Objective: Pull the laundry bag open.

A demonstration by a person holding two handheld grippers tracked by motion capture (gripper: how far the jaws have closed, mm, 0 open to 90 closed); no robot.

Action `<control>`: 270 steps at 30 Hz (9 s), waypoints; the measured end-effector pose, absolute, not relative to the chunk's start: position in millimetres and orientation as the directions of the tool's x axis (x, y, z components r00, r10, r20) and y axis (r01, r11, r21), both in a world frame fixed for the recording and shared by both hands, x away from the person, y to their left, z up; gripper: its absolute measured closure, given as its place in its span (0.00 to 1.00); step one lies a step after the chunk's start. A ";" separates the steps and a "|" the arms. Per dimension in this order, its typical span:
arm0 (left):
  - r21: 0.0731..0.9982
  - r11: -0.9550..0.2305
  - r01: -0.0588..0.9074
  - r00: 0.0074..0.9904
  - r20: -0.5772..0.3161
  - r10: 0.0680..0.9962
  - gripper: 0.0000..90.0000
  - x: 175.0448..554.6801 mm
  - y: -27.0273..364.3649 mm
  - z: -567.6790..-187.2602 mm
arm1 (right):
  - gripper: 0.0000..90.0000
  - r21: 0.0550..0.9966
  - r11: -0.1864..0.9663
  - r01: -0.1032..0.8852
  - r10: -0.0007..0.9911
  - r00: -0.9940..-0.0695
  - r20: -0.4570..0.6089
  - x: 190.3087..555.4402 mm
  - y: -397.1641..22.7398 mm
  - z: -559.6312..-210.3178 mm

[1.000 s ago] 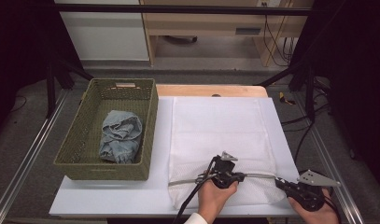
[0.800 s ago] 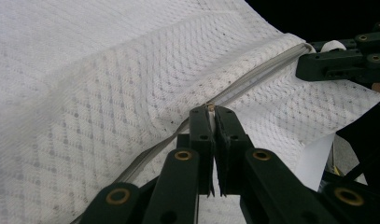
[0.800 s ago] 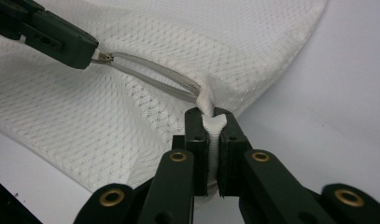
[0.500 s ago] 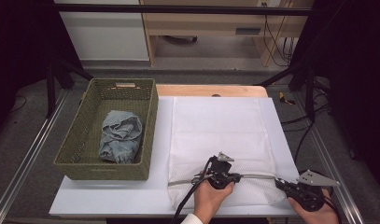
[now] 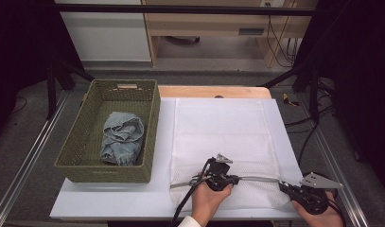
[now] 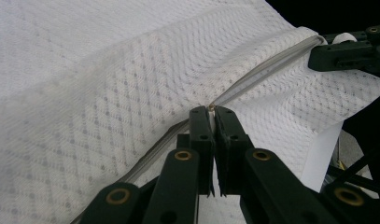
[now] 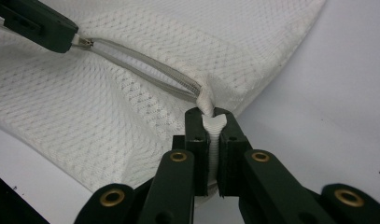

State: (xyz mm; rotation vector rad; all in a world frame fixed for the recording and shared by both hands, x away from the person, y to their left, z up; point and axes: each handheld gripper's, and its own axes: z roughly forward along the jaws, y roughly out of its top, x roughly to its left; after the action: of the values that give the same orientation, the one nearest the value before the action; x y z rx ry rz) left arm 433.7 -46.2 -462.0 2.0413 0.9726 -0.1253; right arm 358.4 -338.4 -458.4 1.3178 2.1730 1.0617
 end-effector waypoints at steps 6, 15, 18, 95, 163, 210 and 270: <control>0.649 -0.337 0.682 0.687 -0.411 0.600 0.97 434.7 -38.3 -462.7 | 0.95 0.763 0.277 0.585 0.872 -0.487 0.056 358.5 -338.6 -458.9; 0.642 -0.351 0.682 0.688 -0.398 0.607 0.97 434.9 -26.7 -462.2 | 0.95 0.758 0.280 0.590 0.871 -0.488 0.057 358.5 -338.5 -459.4; 0.640 -0.349 0.684 0.684 -0.398 0.611 0.97 434.8 -22.4 -462.4 | 0.95 0.759 0.282 0.587 0.871 -0.489 0.055 358.8 -338.3 -459.6; 0.705 -0.304 0.640 0.684 -0.344 0.643 0.97 421.9 68.5 -465.2 | 0.95 0.730 0.329 0.599 0.869 -0.494 0.014 353.9 -327.6 -465.3; 0.681 -0.297 0.669 0.650 -0.342 0.679 0.97 409.1 96.0 -462.0 | 0.96 0.682 0.394 0.616 0.841 -0.542 0.003 368.8 -313.1 -473.5; 0.726 -0.282 0.627 0.605 -0.225 0.764 0.97 393.5 127.8 -449.4 | 0.96 0.703 0.387 0.597 0.848 -0.529 -0.018 367.4 -323.4 -471.0; 0.670 -0.306 0.676 0.549 -0.182 0.816 0.97 383.4 156.9 -456.6 | 0.96 0.692 0.385 0.611 0.857 -0.516 -0.021 366.6 -324.0 -468.3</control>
State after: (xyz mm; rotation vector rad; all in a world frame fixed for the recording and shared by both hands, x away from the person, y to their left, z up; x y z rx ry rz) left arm 383.4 156.9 -456.6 2.0668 1.1971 0.2481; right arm 366.6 -324.0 -468.3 1.2719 2.2726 0.8979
